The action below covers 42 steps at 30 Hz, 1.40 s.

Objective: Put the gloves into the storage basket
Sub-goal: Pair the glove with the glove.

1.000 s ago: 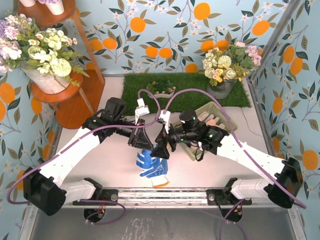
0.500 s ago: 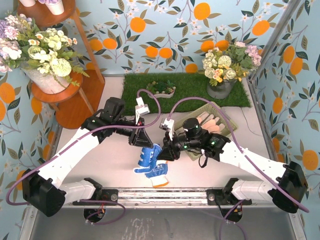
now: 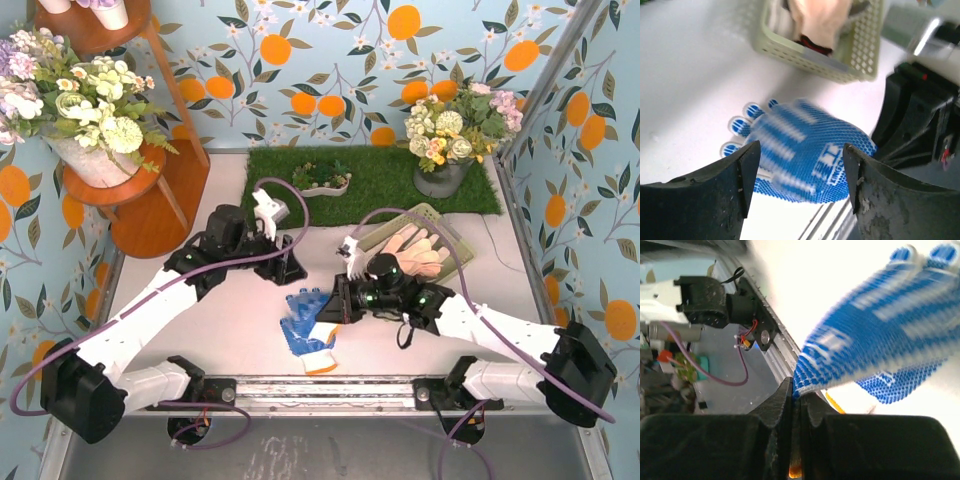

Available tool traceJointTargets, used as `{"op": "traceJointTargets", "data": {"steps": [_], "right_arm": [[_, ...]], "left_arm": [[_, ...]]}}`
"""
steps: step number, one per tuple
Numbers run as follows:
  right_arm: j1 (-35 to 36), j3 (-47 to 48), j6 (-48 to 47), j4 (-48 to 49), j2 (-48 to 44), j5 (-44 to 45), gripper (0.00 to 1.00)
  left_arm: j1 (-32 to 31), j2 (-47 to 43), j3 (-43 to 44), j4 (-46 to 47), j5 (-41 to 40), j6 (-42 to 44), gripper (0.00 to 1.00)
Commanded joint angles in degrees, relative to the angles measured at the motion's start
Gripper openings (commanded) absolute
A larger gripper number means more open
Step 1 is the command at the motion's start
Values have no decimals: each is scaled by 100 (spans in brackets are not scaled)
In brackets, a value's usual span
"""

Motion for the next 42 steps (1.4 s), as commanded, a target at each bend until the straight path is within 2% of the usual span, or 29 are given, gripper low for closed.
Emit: {"op": "traceJointTargets", "data": {"steps": [1,4,10,15,23,25,33,38,42], "right_arm": [[48,-229,1424,636,-375,710,0],[7,-225,1623,701,-514,1030,0],[-404,-70,1930,1028,-530,1371,0],[-619,-90,2247,1490,-452,1446,0],[-620,-377,2679,1938,-770,1909,0],[-620,-421,2736,1965,-855,2047,0],[-628,-507,2956,1941,-990,2581,0],[-621,-620,3089,2383,-920,2613,0],[-612,-628,3129,2693,-783,2571,0]], "left_arm": [[31,-238,99,1080,-1523,-896,75],[72,-412,32,1277,-1905,-1439,84],[173,-1072,-863,2111,-1686,-2845,92],[219,-1661,-1868,3531,-1254,-4125,95],[220,-1219,-2565,5370,-672,-5448,95],[220,-1214,-2642,5402,-666,-5590,95],[215,-1707,-2673,4580,-1172,-5740,97],[215,-1586,-2909,5252,-1046,-6435,97],[202,-1264,-2693,5364,-730,-6575,97]]}}
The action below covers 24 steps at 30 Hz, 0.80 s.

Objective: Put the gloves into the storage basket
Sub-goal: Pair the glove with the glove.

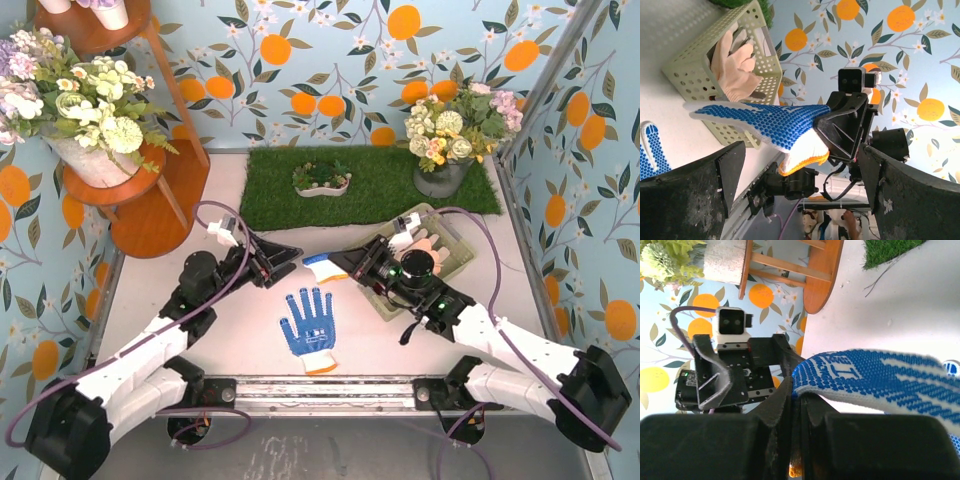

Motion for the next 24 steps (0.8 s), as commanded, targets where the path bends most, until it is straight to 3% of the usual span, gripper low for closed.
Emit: {"op": "traceJointTargets", "data": {"steps": [1,8,11,16,21,24], "right_arm": [[16,26,93,878,116,100,0],[147,167,77,1220,423,-154,0],[212,180,141,1384,545,-307,0],[327,96,278,1617,677,-460,0],[354,-12,307,1554,691,-403,0],[352,-30,336,1502,773,-382,0]], "left_arm": [[21,282,248,598,344,-343,97],[-26,588,211,856,414,-435,97],[-24,658,16,1616,142,-621,92],[-23,963,-58,2125,10,-747,75],[-24,912,-77,1847,-232,-559,56],[-23,778,-99,1494,-488,-404,40]]}}
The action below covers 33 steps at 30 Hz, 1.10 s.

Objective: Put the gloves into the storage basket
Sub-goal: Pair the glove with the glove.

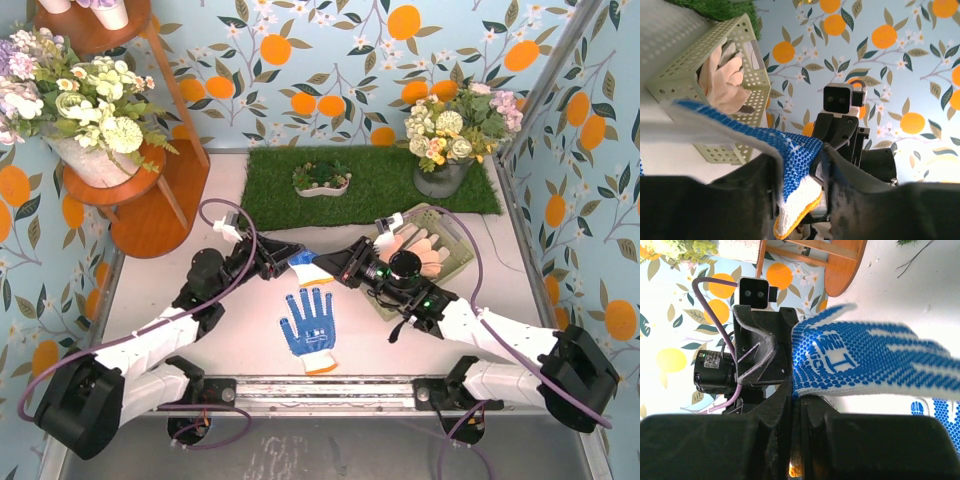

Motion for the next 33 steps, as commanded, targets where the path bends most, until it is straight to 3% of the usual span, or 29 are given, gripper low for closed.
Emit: {"op": "traceJointTargets", "data": {"steps": [1,9,16,25,33], "right_arm": [[43,3,49,340,106,-41,0],[117,273,-434,-114,627,134,0],[146,515,-848,-171,1224,194,0],[147,759,-1492,-65,1512,311,0],[394,573,-1595,-938,1586,730,0]], "left_arm": [[-6,-249,-23,-13,-492,267,34],[-6,-248,130,-1054,-644,1051,0],[14,23,398,-1602,-713,1704,0],[144,441,715,-1369,-652,2382,0],[144,1029,342,-1219,-260,2359,0]]}}
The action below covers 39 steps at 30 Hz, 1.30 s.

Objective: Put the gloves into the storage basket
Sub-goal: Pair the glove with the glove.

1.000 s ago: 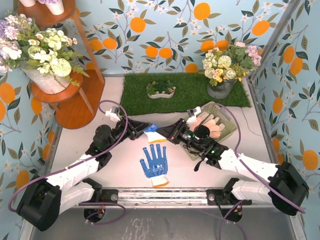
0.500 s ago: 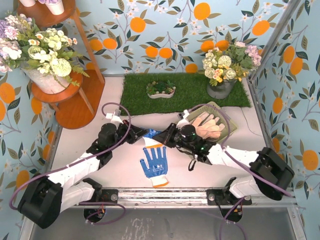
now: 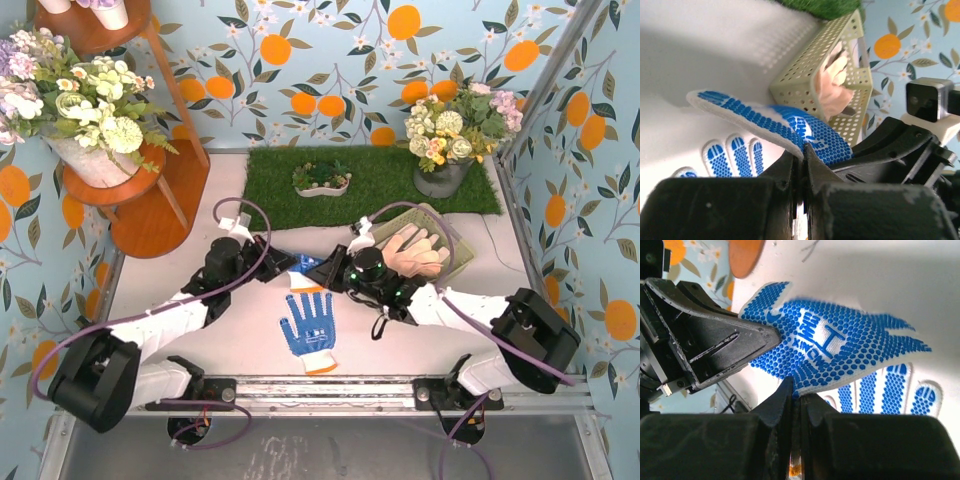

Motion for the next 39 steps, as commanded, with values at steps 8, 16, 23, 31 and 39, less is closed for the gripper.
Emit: {"op": "traceJointTargets", "data": {"steps": [8,16,23,31,39], "right_arm": [[549,-332,168,-797,-160,379,0],[823,-382,252,-1221,-244,350,0],[981,-308,261,-1297,33,137,0],[1209,-229,233,-1416,282,-9,0],[1346,-301,269,-1563,198,8,0]], "left_arm": [[17,443,-320,313,739,22,0],[-14,-98,-689,-121,775,-192,0],[-51,-495,-670,-946,977,-94,0],[-106,-831,-957,-1173,1151,-206,20],[-106,-776,-1086,-1197,929,-57,31]]}}
